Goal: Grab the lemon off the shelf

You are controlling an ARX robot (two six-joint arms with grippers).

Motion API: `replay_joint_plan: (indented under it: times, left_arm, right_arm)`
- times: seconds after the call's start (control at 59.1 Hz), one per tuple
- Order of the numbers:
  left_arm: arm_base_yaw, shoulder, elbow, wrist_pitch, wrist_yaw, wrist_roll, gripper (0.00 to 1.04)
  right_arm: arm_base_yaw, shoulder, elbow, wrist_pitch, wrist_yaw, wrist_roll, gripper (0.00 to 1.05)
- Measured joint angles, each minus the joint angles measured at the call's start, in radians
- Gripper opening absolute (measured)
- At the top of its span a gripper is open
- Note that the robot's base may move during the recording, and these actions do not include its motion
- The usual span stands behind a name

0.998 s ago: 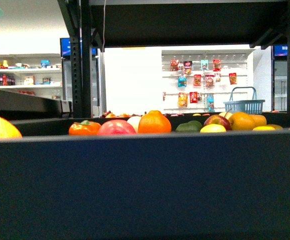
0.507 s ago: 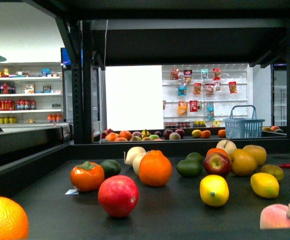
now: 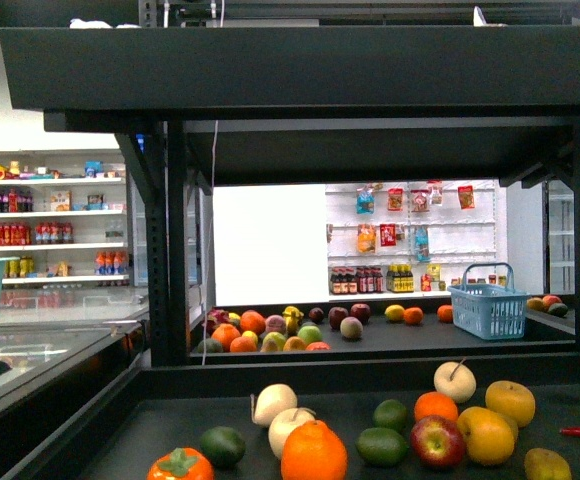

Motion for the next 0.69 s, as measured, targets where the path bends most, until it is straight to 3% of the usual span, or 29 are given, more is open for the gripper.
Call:
replay_joint_plan:
  times: [0.694]
  left_arm:
    - [0.0, 0.0, 0.0, 0.0, 0.0, 0.0, 0.97]
  right_arm:
    - [0.0, 0.0, 0.0, 0.0, 0.0, 0.0, 0.97]
